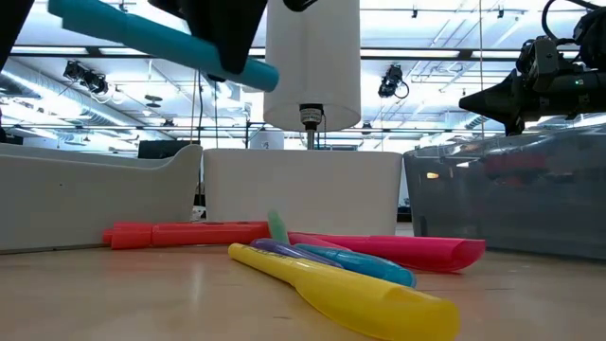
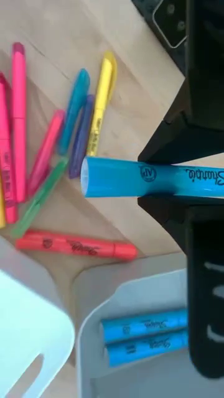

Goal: Pick & Place Markers
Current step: Put the blue highlighter pen in the gray bin

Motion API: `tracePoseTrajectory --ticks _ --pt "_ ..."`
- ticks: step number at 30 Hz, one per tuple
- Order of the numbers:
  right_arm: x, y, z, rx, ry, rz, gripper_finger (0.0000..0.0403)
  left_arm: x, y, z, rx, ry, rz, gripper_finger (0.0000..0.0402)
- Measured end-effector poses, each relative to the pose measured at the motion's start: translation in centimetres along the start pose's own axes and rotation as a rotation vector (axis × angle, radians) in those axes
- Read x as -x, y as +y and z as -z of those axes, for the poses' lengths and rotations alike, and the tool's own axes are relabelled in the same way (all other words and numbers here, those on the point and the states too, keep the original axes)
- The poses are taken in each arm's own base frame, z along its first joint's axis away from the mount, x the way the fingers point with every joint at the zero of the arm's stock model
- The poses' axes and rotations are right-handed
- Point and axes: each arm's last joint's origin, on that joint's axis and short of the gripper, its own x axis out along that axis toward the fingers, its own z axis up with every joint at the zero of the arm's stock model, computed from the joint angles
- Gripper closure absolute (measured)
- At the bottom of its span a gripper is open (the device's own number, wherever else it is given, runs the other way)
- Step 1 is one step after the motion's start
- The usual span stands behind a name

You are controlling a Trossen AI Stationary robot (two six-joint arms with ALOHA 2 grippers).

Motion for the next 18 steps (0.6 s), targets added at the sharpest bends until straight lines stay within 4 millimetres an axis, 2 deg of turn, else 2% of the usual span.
tracePoseTrajectory --ticks 6,18 --pt "0.0 0.0 0.0 0.0 0.0 0.0 0.0379 0.3 0.3 0.0 -0.003 0.001 -0.013 0.0328" --pt "0.0 0.0 0.0 0.0 0.0 0.0 0.0379 2.5 2.0 0.3 -0.042 -0.047 -0.066 0.033"
